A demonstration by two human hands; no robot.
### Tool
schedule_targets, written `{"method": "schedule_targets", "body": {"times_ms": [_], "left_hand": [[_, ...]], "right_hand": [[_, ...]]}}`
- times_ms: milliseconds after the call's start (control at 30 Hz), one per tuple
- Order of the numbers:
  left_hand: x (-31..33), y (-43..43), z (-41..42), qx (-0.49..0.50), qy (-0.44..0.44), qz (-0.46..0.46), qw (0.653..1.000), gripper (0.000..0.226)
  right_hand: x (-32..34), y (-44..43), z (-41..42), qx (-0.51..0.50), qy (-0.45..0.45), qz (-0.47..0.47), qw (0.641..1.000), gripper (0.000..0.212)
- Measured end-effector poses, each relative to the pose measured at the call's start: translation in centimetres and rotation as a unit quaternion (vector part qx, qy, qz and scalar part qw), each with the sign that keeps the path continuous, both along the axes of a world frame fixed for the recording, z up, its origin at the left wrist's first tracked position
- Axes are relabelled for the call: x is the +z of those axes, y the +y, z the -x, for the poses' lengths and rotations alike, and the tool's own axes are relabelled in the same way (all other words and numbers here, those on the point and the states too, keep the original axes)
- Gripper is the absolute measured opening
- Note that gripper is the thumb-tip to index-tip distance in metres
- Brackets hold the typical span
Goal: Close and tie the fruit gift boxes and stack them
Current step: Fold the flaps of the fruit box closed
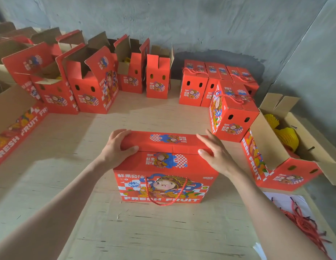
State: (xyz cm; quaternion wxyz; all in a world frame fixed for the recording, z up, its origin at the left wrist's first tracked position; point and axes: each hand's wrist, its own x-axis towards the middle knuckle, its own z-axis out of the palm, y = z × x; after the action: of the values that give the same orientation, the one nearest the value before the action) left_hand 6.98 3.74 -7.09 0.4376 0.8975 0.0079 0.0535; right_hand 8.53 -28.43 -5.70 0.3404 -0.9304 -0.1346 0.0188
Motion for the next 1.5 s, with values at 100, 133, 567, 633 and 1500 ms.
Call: {"method": "schedule_targets", "body": {"times_ms": [100, 133, 567, 633, 1500], "left_hand": [[0.5, 0.2, -0.3, -0.013, 0.015, -0.044, 0.999, 0.061], [0.5, 0.2, -0.3, -0.014, 0.012, -0.06, 0.998, 0.061], [3.2, -0.2, -4.2, -0.203, 0.084, -0.304, 0.927, 0.068], [3.1, -0.2, -4.0, -0.215, 0.08, -0.288, 0.93, 0.062], [1.0, -7.6, -2.6, -0.145, 0.008, -0.437, 0.888, 0.059]], "right_hand": [[0.6, -0.6, -0.9, 0.033, 0.026, 0.011, 0.999, 0.046], [0.6, -0.6, -1.1, 0.033, 0.021, 0.013, 0.999, 0.044], [-0.2, -0.4, -0.7, 0.033, -0.062, -0.007, 0.997, 0.037], [-0.1, -0.4, -0.7, 0.033, -0.066, -0.003, 0.997, 0.037], [-0.6, 2.2, 1.1, 0.04, -0.126, 0.241, 0.962, 0.051]]}}
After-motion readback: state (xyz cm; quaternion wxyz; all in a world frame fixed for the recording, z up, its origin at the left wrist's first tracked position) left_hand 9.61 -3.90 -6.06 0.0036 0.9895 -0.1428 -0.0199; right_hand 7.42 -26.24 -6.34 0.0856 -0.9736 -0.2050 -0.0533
